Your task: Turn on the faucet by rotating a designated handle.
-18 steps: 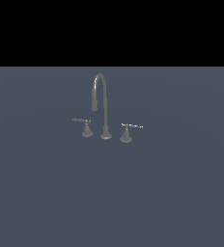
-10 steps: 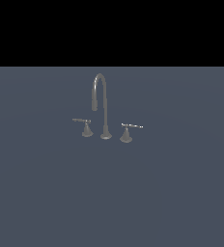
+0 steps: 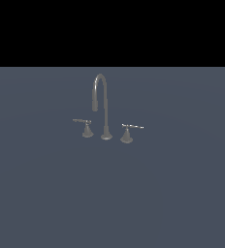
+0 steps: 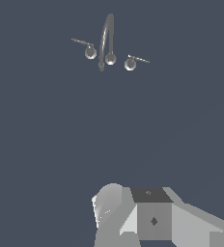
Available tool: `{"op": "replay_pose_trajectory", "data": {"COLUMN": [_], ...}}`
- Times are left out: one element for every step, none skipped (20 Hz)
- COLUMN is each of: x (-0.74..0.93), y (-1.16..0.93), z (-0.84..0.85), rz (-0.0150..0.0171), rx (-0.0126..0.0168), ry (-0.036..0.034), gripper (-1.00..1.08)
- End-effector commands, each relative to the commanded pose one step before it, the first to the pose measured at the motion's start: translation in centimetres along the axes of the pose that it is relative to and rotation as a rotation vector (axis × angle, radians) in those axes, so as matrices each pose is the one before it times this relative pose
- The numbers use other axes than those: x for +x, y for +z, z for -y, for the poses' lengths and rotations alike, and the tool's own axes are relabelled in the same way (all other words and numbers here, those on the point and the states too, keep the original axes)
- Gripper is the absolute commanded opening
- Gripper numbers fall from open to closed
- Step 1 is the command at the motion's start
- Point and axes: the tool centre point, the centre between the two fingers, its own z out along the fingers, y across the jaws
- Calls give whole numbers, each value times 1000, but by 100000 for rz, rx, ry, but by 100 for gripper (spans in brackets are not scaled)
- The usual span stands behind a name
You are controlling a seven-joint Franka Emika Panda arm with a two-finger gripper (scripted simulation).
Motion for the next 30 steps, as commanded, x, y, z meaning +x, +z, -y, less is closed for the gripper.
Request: {"op": "replay_pose_trajectory", "data": {"x": [327, 209, 244, 279, 311, 341, 374, 408, 444, 480, 514, 548, 582, 615, 648, 675, 684, 679, 673, 667, 660, 653, 645, 636, 627, 618, 607, 597, 586, 574], "y": [100, 58, 69, 82, 94, 106, 119, 135, 152, 171, 190, 211, 234, 259, 285, 312, 332, 346, 359, 373, 387, 400, 414, 427, 441, 454, 467, 481, 494, 507], "z": [-57, -34, -35, -36, -37, -37, -37, -35, -32, -27, -21, -13, -2, 9, 24, 40, 56, 72, 87, 103, 118, 132, 146, 160, 174, 186, 199, 210, 222, 233], "rz": [14, -14, -17, -20, -23, -27, -31, -35, -40, -45, -51, -57, -63, -69, -75, -81, -85, -87, -88, -89, -89, -89, -88, -87, -85, -83, -80, -77, -74, -70], "rx": [-138, -93, -96, -99, -105, -117, -131, -141, -149, -156, -163, -169, -174, -178, -180, -179, -173, -163, -153, -143, -133, -122, -112, -101, -90, -80, -69, -59, -48, -38], "ry": [1324, 849, 986, 1128, 1259, 1376, 1505, 1635, 1782, 1920, 2052, 2186, 2321, 2456, 2588, 2705, 2749, 2741, 2735, 2727, 2721, 2714, 2710, 2703, 2696, 2693, 2687, 2682, 2677, 2673], "gripper": [-100, -100, -100, -100, -100, -100, -100, -100, -100, -100, -100, -100, -100, -100, -100, -100, -100, -100, -100, -100, -100, -100, -100, -100, -100, -100, -100, -100, -100, -100]}}
